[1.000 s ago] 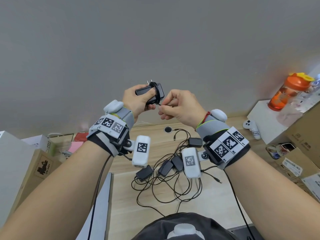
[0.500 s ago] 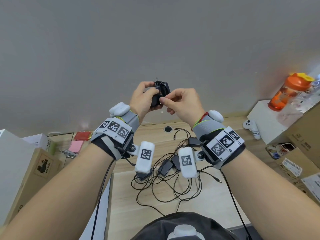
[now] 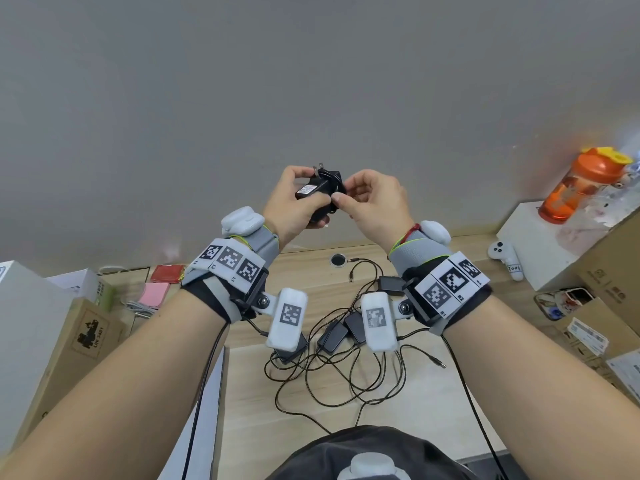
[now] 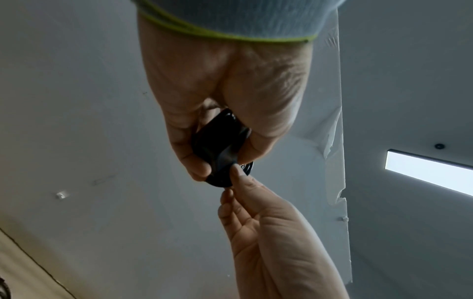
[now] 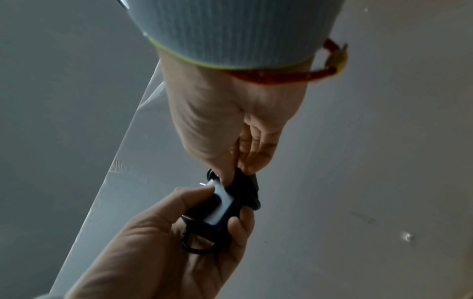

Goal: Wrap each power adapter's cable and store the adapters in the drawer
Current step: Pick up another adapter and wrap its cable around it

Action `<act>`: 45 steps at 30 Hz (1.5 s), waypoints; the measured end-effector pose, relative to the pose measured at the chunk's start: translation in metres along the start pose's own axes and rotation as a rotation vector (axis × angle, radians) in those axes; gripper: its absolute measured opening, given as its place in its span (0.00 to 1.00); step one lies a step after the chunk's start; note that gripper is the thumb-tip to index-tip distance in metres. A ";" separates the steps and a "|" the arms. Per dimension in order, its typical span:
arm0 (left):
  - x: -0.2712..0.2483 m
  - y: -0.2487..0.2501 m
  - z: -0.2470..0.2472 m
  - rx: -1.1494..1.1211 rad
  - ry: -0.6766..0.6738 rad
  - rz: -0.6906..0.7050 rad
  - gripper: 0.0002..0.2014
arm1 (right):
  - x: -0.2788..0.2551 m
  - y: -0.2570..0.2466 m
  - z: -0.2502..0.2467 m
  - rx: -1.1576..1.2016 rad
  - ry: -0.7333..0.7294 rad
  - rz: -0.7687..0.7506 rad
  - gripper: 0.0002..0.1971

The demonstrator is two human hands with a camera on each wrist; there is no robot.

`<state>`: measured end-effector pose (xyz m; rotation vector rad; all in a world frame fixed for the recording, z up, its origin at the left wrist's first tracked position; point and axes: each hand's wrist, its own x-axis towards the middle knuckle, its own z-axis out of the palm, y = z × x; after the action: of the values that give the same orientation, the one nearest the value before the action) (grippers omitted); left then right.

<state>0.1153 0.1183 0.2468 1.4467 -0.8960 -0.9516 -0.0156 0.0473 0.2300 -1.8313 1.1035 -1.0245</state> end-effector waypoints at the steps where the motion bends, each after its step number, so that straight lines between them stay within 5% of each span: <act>1: 0.000 -0.002 0.000 0.045 -0.020 0.011 0.25 | 0.000 0.000 0.000 -0.022 0.015 -0.013 0.09; 7: -0.001 -0.013 0.003 0.202 -0.026 0.021 0.31 | -0.004 -0.001 -0.001 -0.077 0.018 -0.087 0.06; 13: 0.004 -0.015 -0.002 0.158 0.028 0.004 0.31 | -0.006 0.001 -0.008 -0.024 -0.125 -0.064 0.19; 22: 0.002 -0.013 0.000 0.160 -0.020 0.031 0.33 | -0.006 -0.001 -0.006 -0.152 -0.071 -0.143 0.13; 40: 0.002 -0.008 -0.009 0.030 -0.006 -0.084 0.31 | -0.009 0.001 -0.008 -0.061 -0.152 -0.200 0.19; 45: -0.001 -0.017 -0.007 -0.043 0.005 -0.125 0.11 | -0.013 0.011 -0.014 -0.115 -0.158 -0.152 0.16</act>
<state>0.1213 0.1227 0.2305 1.4812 -0.7831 -1.0533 -0.0356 0.0525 0.2226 -2.0764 0.9569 -0.8991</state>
